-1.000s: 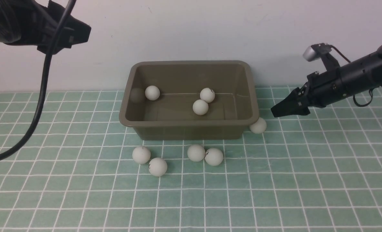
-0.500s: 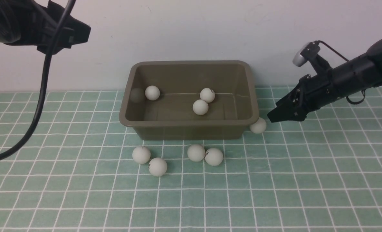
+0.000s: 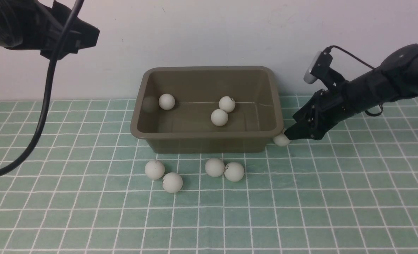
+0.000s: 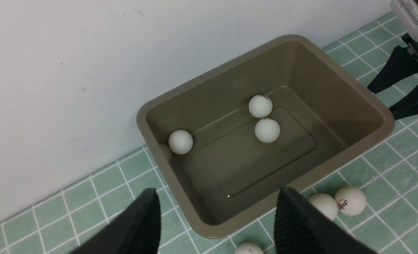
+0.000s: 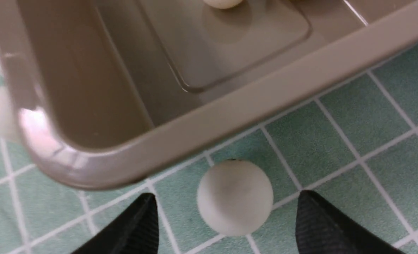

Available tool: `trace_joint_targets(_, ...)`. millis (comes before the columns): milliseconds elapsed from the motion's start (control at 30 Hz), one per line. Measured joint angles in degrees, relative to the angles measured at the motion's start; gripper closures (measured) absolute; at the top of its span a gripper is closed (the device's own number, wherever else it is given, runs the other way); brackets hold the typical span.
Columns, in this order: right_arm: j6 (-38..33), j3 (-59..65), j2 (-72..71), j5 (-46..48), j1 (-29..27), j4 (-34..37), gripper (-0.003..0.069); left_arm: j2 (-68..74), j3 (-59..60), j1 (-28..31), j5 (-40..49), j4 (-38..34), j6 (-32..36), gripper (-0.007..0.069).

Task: Put the table tennis balls in the box on the green coffee tablecloth.
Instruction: 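Reach for and grasp a ping pong ball on the table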

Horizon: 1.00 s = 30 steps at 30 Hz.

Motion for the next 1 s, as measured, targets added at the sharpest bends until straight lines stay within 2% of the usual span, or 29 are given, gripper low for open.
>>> trace_joint_targets(600, -2.17, 0.0, 3.87, -0.74, 0.0, 5.74, 0.0186, 0.0, 0.0, 0.0, 0.0, 0.0, 0.11, 0.023)
trace_joint_targets(1000, -3.26, 0.0, 3.87, -3.63, 1.39, 6.36, 0.0188, 0.0, 0.0, 0.0, 0.0, 0.0, 0.11, 0.023)
